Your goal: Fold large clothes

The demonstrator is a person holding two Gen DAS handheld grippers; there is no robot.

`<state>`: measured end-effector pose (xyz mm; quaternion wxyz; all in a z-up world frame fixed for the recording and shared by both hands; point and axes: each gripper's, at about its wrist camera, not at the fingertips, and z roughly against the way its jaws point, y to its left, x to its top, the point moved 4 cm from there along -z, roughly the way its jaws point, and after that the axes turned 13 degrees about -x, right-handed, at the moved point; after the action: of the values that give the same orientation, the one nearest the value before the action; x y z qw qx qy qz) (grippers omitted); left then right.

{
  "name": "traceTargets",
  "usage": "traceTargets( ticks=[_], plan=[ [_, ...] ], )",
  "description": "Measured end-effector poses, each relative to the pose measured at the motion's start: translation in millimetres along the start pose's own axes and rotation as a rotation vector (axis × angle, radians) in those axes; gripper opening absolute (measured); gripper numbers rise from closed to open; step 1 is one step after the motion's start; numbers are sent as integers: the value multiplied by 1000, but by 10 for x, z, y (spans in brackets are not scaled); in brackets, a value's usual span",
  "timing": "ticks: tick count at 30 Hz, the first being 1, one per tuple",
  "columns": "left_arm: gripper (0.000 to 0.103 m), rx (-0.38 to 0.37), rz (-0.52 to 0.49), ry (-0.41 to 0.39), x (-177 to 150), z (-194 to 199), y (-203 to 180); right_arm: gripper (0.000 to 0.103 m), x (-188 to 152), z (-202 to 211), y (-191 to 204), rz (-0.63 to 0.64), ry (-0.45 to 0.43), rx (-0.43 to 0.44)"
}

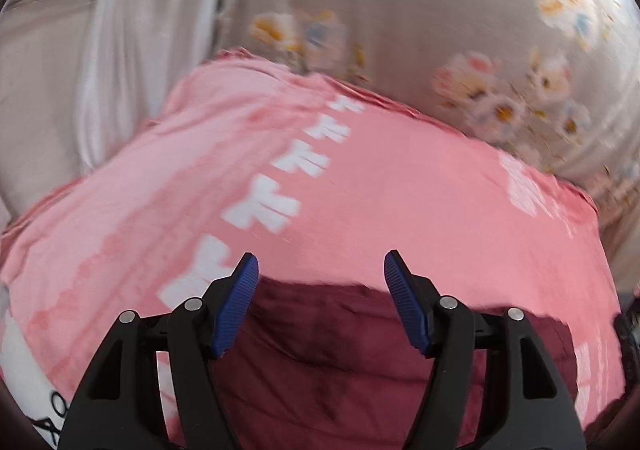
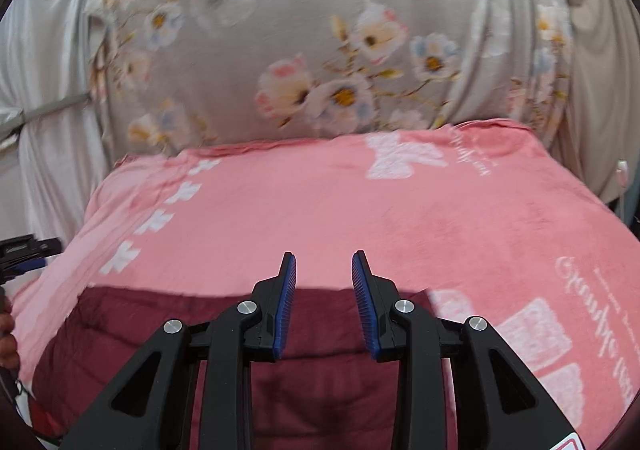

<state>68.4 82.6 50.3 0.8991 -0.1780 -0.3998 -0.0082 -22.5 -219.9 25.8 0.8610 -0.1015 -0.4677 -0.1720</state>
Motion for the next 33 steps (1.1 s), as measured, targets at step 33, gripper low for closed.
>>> traceTargets(
  ticks=[33],
  plan=[
    [65,84,-46,176,-1033,-1130,-187,28,-554,-502,434,63,167,49]
  ],
)
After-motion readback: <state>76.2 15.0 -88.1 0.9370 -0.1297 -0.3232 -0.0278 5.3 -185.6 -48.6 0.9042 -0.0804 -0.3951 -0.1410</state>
